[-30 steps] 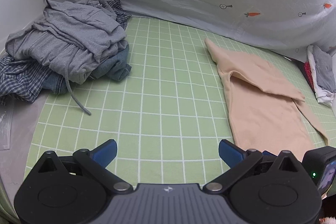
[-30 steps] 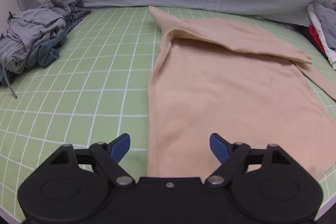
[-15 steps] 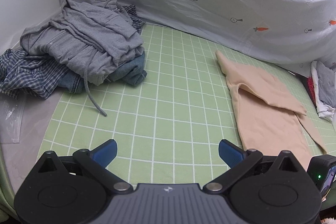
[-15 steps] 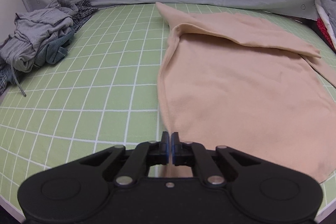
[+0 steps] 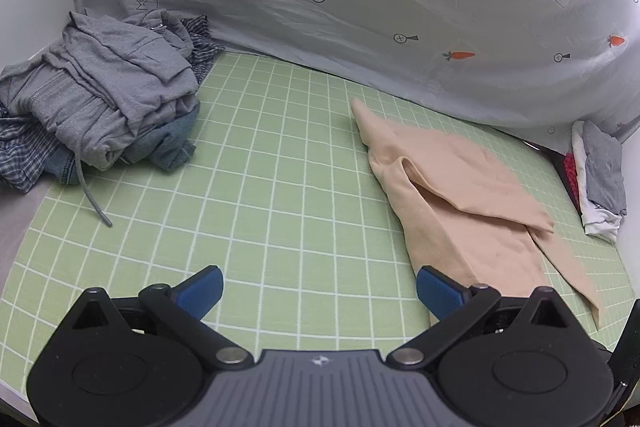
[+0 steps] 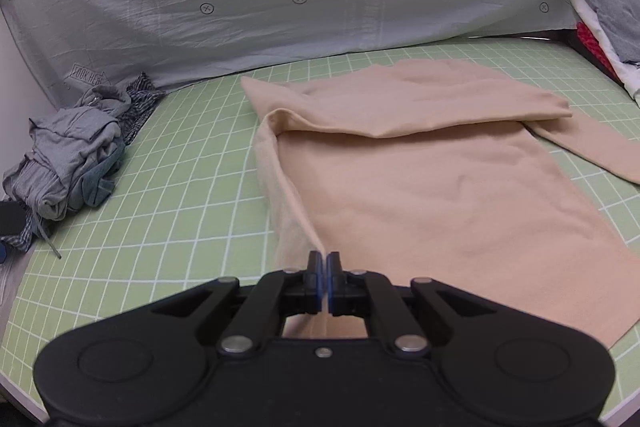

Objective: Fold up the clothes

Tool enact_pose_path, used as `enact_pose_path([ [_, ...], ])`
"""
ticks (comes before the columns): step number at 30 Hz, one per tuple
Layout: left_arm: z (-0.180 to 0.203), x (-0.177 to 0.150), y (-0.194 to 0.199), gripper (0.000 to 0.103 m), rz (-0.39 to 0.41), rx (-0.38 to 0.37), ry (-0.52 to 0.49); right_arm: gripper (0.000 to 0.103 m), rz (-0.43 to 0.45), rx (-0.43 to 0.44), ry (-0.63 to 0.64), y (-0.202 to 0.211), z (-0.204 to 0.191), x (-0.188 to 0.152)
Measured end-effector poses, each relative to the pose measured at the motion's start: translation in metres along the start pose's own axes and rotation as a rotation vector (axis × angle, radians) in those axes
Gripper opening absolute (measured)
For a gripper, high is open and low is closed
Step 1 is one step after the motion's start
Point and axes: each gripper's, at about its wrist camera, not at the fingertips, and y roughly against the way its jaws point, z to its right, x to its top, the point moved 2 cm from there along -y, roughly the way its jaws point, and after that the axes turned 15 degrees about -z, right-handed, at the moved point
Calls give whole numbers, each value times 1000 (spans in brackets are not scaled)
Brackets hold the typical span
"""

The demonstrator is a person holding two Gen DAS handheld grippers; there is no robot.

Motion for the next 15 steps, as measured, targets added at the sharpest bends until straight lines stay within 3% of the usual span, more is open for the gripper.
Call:
enact_pose_path([
  [7,54,-11,-21,102,-41,67,15,2,-95,5,24,-27,60,9],
  [13,80,-16,-37,102,-72,140,69,5,-218,14,157,-49,76,8],
  [15,85,-14,-42,102,-78,160,98,18,-240,22,211,-49,78,12],
])
